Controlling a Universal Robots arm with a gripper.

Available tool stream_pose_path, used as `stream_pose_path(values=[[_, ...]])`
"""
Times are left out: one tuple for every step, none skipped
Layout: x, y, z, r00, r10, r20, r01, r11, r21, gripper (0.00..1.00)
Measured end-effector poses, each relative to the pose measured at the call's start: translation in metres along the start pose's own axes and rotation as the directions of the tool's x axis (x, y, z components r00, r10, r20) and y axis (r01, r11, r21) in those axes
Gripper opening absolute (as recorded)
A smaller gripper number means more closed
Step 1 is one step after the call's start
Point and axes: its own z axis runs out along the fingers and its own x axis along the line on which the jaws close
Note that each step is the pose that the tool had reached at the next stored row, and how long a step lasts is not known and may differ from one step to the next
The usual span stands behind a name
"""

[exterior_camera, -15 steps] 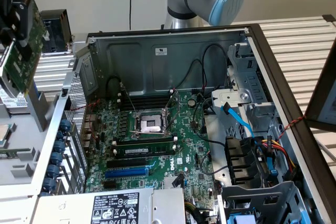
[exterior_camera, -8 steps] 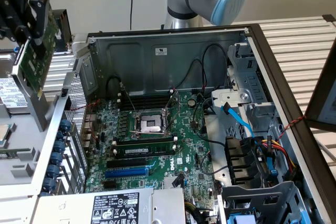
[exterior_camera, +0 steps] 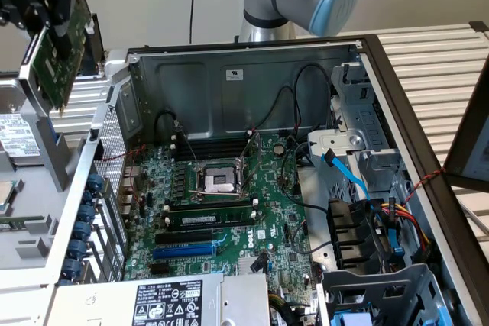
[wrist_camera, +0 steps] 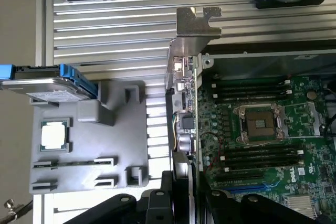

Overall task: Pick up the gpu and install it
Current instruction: 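Pick up the gpu and move the gpu toward the slot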

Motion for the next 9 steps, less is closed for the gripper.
stream_pose_path(values=[[-0.003, -0.0003, -0.0016, 1.0000, 0.000, -0.0019, 0.000, 1.0000, -0.0001, 0.28], [-0.005, -0.0010, -0.0022, 1.0000, 0.001, -0.0054, -0.001, 1.0000, 0.0001, 0.28], [-0.006, -0.0019, -0.0024, 0.9999, 0.002, -0.0117, -0.002, 1.0000, 0.0009, 0.28], [-0.007, -0.0029, -0.0026, 0.9998, 0.004, -0.0196, -0.004, 1.0000, 0.0018, 0.28], [-0.009, -0.0039, -0.0027, 0.9996, 0.005, -0.0271, -0.005, 1.0000, 0.0027, 0.28], [-0.011, -0.0050, -0.0029, 0.9994, 0.006, -0.0335, -0.006, 1.0000, 0.0036, 0.28], [-0.014, -0.0060, -0.0030, 0.9993, 0.007, -0.0361, -0.007, 1.0000, 0.0039, 0.28], [-0.017, -0.0070, -0.0030, 0.9993, 0.007, -0.0370, -0.007, 1.0000, 0.0039, 0.28], [-0.021, -0.0082, -0.0030, 0.9993, 0.007, -0.0375, -0.007, 1.0000, 0.0040, 0.28]])
